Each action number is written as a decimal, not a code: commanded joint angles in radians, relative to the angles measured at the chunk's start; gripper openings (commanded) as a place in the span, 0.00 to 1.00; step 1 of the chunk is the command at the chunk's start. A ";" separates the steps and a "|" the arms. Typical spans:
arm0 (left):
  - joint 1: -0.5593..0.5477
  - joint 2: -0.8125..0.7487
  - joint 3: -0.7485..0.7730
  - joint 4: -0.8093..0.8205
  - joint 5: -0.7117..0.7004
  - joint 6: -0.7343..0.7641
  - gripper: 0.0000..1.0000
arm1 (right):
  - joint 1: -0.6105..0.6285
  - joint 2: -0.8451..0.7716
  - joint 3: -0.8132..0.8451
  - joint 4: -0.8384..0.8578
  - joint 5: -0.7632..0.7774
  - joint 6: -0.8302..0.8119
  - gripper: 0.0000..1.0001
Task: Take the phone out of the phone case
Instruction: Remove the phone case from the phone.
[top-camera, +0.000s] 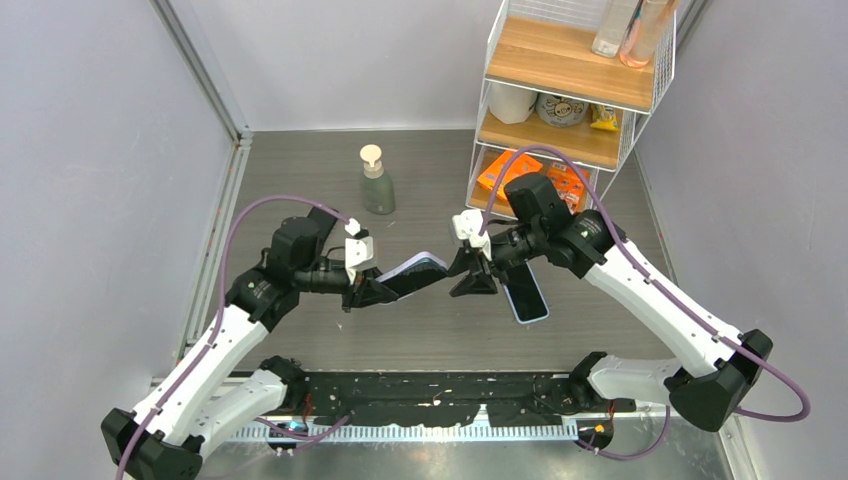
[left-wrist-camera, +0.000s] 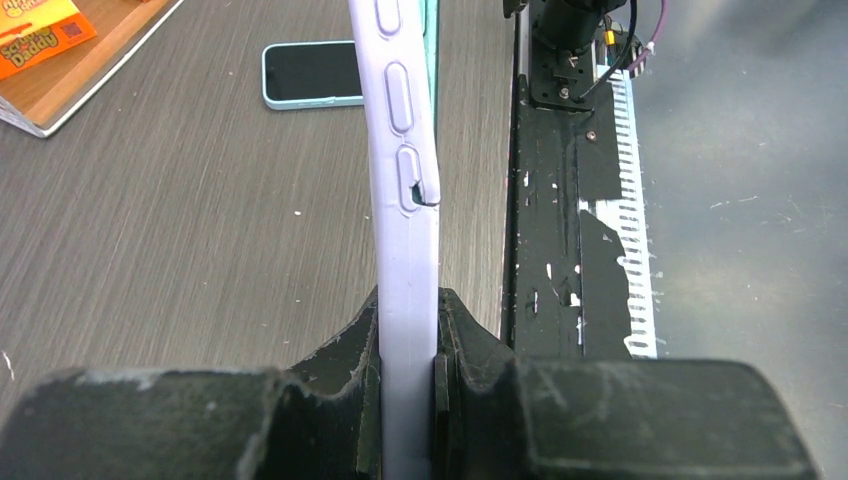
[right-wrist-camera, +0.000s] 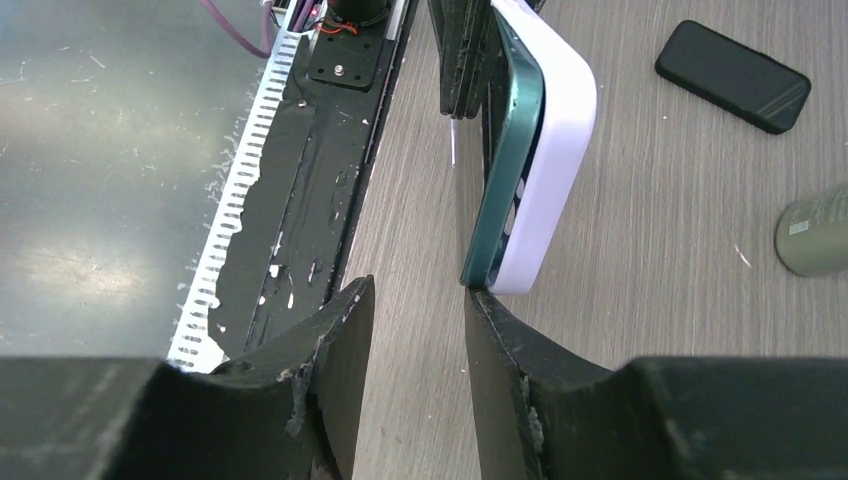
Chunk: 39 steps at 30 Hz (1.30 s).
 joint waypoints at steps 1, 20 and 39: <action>-0.003 -0.022 -0.007 0.082 0.076 0.004 0.00 | 0.002 0.018 0.061 0.085 -0.025 0.019 0.44; -0.051 0.007 0.012 0.018 0.123 0.087 0.00 | 0.002 0.071 0.091 0.155 -0.008 0.051 0.45; -0.064 0.034 0.063 0.076 0.035 0.071 0.00 | 0.050 0.083 0.025 0.205 -0.028 0.065 0.41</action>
